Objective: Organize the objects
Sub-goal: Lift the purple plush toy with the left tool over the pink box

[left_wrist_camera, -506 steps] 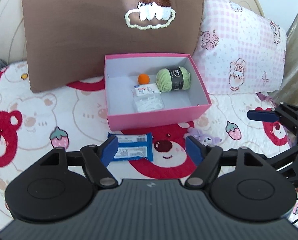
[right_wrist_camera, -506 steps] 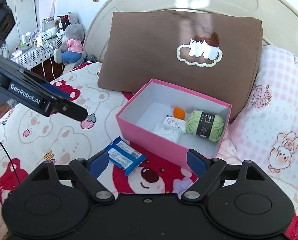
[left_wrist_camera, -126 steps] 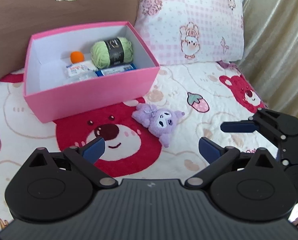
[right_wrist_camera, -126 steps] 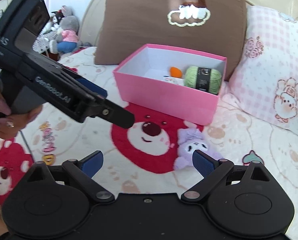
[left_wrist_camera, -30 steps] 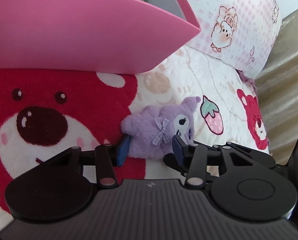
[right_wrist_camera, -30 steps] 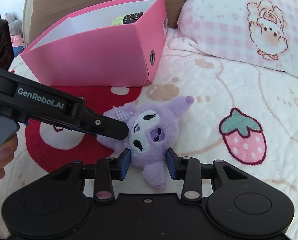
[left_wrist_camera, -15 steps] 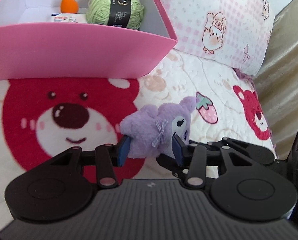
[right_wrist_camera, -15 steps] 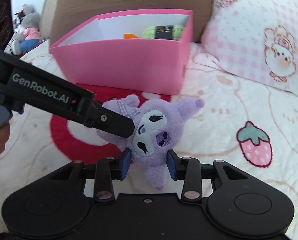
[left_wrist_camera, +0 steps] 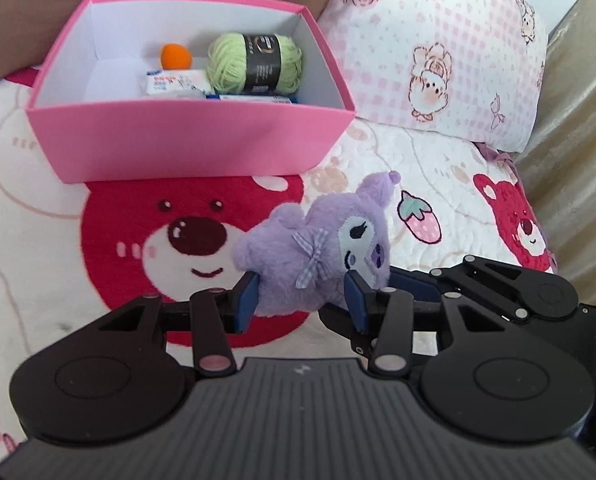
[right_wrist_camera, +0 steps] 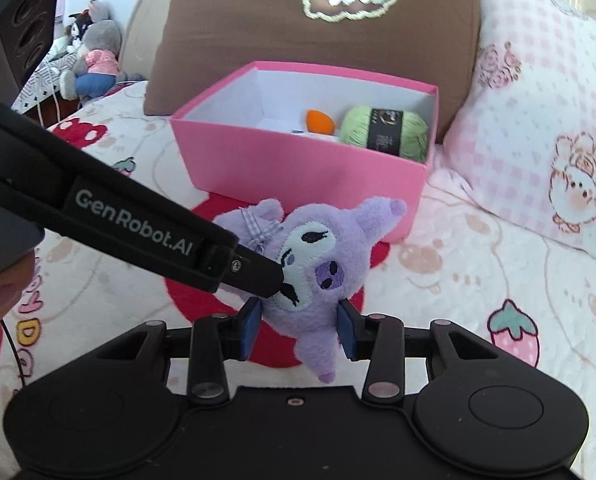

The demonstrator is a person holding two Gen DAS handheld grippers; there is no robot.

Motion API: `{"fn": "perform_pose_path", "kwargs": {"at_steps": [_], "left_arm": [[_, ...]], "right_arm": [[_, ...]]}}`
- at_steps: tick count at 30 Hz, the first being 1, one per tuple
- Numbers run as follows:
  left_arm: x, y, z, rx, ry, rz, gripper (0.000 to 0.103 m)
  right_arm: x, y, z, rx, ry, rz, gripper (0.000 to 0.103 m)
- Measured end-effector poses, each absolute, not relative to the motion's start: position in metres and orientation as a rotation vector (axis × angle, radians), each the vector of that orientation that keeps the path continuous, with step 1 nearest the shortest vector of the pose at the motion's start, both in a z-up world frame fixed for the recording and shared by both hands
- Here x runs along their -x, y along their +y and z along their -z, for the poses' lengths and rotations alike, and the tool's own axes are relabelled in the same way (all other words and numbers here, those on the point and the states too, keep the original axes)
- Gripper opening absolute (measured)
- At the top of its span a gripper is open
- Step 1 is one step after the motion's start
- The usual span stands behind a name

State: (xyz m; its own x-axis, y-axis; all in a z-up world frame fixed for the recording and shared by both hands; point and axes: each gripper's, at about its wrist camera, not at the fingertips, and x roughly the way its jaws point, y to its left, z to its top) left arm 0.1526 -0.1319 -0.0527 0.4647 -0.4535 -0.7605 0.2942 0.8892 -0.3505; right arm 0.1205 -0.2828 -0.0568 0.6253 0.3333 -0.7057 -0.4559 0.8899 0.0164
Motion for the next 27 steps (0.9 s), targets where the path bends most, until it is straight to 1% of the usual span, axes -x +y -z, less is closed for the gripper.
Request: {"fn": "perform_pose_path", "kwargs": {"at_steps": [13, 24, 27], "left_arm": [[-0.133, -0.107, 0.019, 0.165, 0.949, 0.470, 0.046], [-0.130, -0.081, -0.004, 0.170, 0.932, 0.470, 0.046], [-0.134, -0.073, -0.009, 0.200, 0.941, 0.483, 0.047]], "right_arm": [[-0.102, -0.267, 0.031, 0.172, 0.752, -0.537, 0.057], [-0.102, -0.247, 0.008, 0.225, 0.717, -0.591, 0.063], [-0.105, -0.243, -0.002, 0.267, 0.690, -0.608, 0.067]]}}
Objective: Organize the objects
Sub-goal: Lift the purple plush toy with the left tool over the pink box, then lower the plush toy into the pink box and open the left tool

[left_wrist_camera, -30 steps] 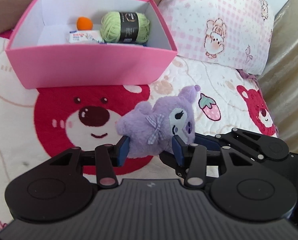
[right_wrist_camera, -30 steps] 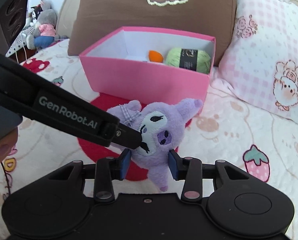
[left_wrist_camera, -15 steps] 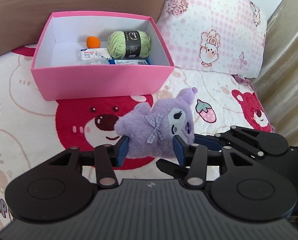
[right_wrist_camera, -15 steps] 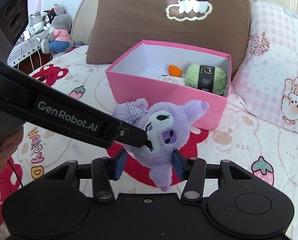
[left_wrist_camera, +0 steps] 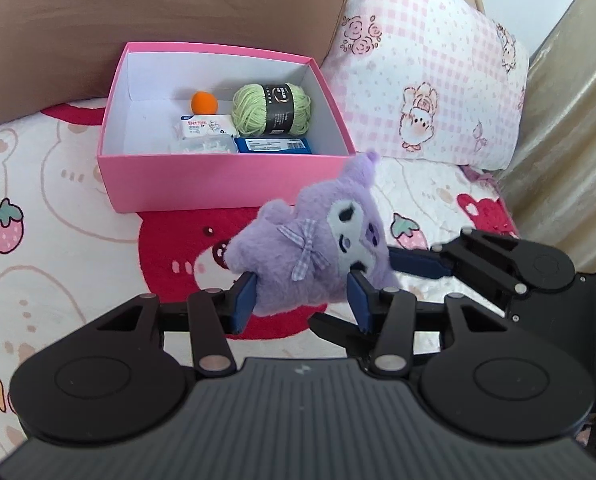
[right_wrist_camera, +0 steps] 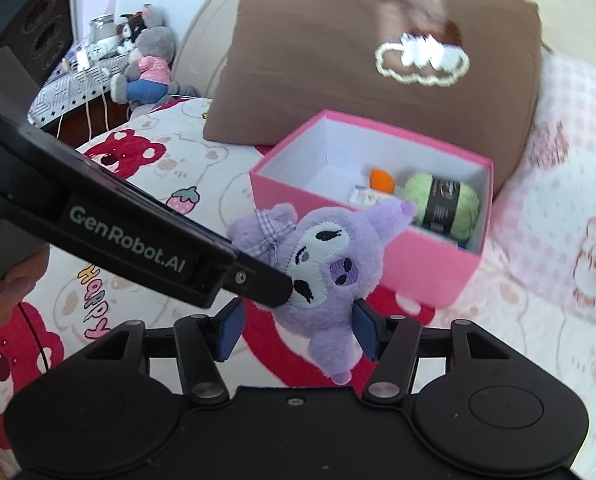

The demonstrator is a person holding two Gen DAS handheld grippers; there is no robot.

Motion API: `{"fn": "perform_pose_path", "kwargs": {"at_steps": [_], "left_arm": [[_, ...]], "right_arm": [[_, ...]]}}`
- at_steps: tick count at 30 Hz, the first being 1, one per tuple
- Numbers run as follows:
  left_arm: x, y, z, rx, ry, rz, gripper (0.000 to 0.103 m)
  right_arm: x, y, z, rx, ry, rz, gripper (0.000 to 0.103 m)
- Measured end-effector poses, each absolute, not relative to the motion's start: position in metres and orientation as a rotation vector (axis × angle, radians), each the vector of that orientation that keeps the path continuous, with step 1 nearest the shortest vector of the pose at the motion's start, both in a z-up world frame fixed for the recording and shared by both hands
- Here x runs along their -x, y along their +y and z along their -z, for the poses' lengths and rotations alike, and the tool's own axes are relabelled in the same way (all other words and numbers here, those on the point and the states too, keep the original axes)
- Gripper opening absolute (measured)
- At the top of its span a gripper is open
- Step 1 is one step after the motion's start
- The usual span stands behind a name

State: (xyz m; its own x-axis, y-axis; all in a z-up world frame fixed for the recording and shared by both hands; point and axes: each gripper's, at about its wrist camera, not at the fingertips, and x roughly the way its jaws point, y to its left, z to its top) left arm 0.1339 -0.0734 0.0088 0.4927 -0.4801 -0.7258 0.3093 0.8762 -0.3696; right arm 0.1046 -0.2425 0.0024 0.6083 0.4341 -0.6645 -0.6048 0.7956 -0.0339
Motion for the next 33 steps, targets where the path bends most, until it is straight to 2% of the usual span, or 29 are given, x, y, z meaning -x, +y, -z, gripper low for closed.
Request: {"fn": "perform_pose_path", "kwargs": {"at_steps": [18, 21, 27, 33], "left_arm": [[-0.198, -0.038, -0.036, 0.290, 0.853, 0.480, 0.050], [-0.218, -0.039, -0.034, 0.257, 0.849, 0.460, 0.050], [-0.267, -0.038, -0.012, 0.297, 0.947, 0.439, 0.050], [-0.300, -0.039, -0.005, 0.298, 0.955, 0.394, 0.050]], "right_arm": [[-0.172, -0.202, -0.043, 0.400, 0.576, -0.632, 0.084], [-0.195, -0.193, -0.045, 0.420, 0.588, -0.650, 0.090], [-0.238, -0.179, -0.035, 0.464, 0.633, -0.652, 0.090], [-0.274, -0.175, -0.018, 0.450, 0.641, -0.671, 0.090]]}}
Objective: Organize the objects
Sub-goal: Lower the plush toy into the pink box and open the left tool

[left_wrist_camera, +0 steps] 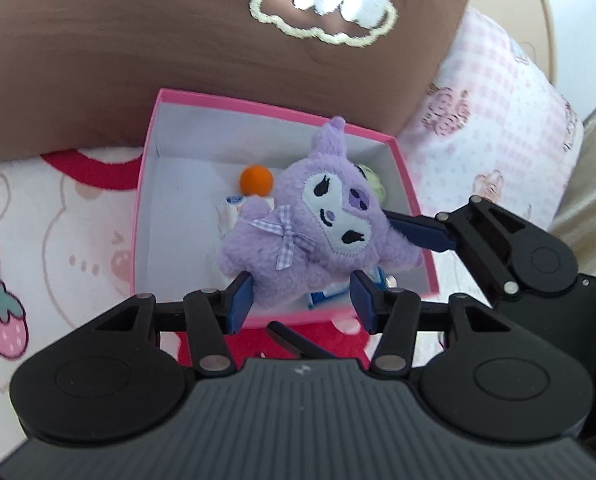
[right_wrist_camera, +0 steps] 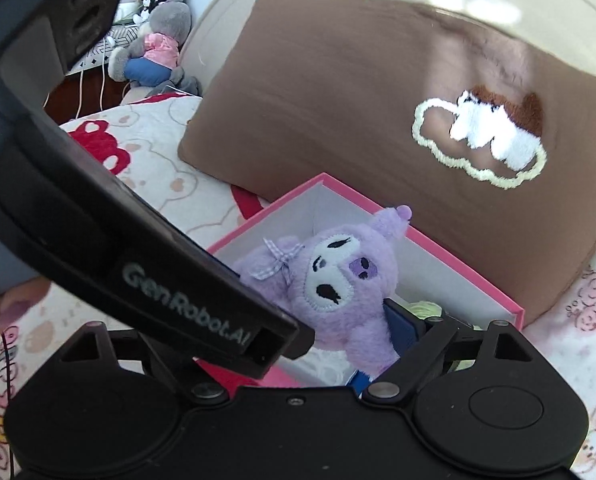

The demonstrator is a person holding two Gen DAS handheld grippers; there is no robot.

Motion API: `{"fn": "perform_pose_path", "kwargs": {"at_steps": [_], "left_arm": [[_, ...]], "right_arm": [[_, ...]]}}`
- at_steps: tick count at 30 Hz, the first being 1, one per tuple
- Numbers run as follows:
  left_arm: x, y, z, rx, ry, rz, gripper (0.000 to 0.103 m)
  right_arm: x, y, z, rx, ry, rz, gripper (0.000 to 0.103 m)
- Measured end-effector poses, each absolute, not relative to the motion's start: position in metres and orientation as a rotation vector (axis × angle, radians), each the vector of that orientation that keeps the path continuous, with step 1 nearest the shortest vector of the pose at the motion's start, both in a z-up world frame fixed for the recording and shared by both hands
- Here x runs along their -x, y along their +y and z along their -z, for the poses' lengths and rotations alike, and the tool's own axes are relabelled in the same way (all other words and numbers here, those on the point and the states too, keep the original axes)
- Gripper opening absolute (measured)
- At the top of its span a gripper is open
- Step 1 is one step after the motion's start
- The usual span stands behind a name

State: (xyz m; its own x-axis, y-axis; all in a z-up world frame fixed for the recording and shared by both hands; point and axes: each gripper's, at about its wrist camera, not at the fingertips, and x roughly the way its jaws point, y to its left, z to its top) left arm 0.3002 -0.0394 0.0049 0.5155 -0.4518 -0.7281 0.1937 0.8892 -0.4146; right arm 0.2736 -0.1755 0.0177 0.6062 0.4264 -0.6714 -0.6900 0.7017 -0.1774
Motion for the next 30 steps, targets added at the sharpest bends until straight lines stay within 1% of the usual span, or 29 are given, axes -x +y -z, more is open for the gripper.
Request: {"fn": "perform_pose_path", "kwargs": {"at_steps": [4, 8, 16, 21, 29, 30], "left_arm": [[-0.322, -0.040, 0.001, 0.292, 0.982, 0.394, 0.050], [-0.340, -0.038, 0.010, 0.312, 1.012, 0.363, 0.050], [-0.369, -0.034, 0.030, 0.320, 1.079, 0.313, 0.050], [-0.376, -0.031, 0.040, 0.343, 1.102, 0.270, 0.049], [-0.385, -0.031, 0.052, 0.352, 1.114, 0.257, 0.049], [-0.387, -0.033, 0.052, 0.335, 1.108, 0.253, 0.049]], "right_arm": [[-0.295, -0.179, -0.013, 0.448, 0.602, -0.735, 0.090], [-0.315, -0.175, -0.005, 0.468, 0.626, -0.787, 0.091], [-0.340, -0.157, 0.019, 0.615, 0.612, -0.877, 0.090], [-0.348, -0.153, 0.029, 0.661, 0.595, -0.934, 0.090], [-0.353, -0.144, 0.047, 0.710, 0.620, -0.924, 0.090], [-0.355, -0.143, 0.048, 0.715, 0.621, -0.913, 0.089]]}}
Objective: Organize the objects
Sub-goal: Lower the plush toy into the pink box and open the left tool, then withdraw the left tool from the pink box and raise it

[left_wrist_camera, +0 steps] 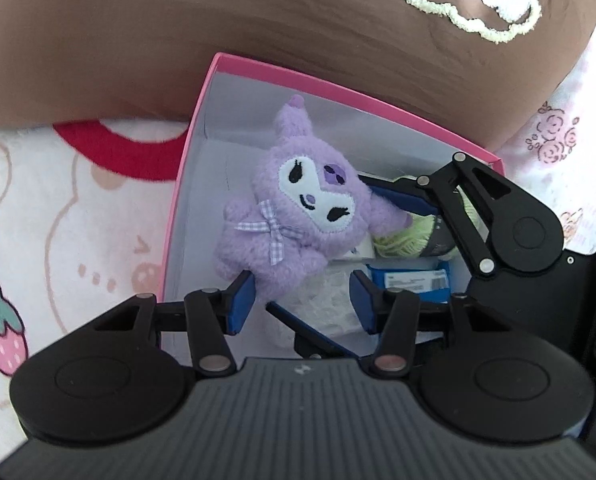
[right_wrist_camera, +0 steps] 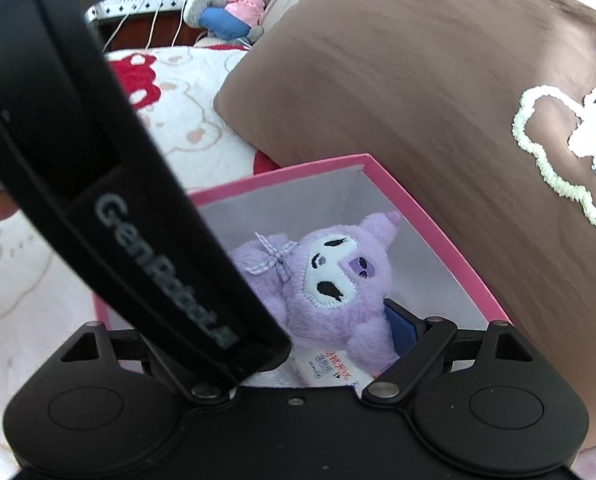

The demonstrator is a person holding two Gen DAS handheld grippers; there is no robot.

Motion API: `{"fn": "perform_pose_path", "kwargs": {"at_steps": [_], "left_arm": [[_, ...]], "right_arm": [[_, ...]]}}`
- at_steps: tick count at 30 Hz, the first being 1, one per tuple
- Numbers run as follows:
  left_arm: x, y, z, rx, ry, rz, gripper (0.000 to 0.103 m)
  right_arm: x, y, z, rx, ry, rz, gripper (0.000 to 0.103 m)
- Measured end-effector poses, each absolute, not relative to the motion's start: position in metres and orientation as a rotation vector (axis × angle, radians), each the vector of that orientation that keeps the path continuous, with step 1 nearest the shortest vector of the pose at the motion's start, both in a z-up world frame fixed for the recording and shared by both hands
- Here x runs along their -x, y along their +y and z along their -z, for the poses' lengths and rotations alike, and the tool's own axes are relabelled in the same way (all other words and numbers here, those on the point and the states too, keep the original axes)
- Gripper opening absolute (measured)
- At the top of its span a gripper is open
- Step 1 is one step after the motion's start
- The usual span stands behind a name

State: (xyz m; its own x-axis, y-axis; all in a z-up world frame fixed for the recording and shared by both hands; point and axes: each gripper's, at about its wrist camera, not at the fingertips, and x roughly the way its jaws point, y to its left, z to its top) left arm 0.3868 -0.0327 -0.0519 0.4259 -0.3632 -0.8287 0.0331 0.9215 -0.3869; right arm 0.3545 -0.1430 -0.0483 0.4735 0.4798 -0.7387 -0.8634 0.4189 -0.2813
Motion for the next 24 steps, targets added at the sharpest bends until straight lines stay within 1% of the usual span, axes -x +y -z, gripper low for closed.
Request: {"fn": "perform_pose_path", "kwargs": {"at_steps": [6, 7, 11, 18, 24], "left_arm": [[-0.393, -0.033, 0.051, 0.303, 1.106, 0.227, 0.049], [-0.393, -0.034, 0.051, 0.297, 1.102, 0.220, 0.050], [-0.386, -0.031, 0.048, 0.282, 1.077, 0.205, 0.051], [-0.374, -0.023, 0.036, 0.247, 1.044, 0.207, 0.051], [-0.359, -0.021, 0.023, 0.243, 1.029, 0.201, 0.051]], "right_arm": [[-0.358, -0.138, 0.051, 0.692, 0.622, -0.890, 0.087], [-0.358, -0.137, 0.052, 0.692, 0.625, -0.886, 0.087], [-0.353, -0.139, 0.050, 0.688, 0.631, -0.845, 0.087], [-0.325, -0.156, 0.033, 0.561, 0.658, -0.815, 0.088], [-0.297, -0.157, 0.022, 0.529, 0.648, -0.807, 0.088]]}}
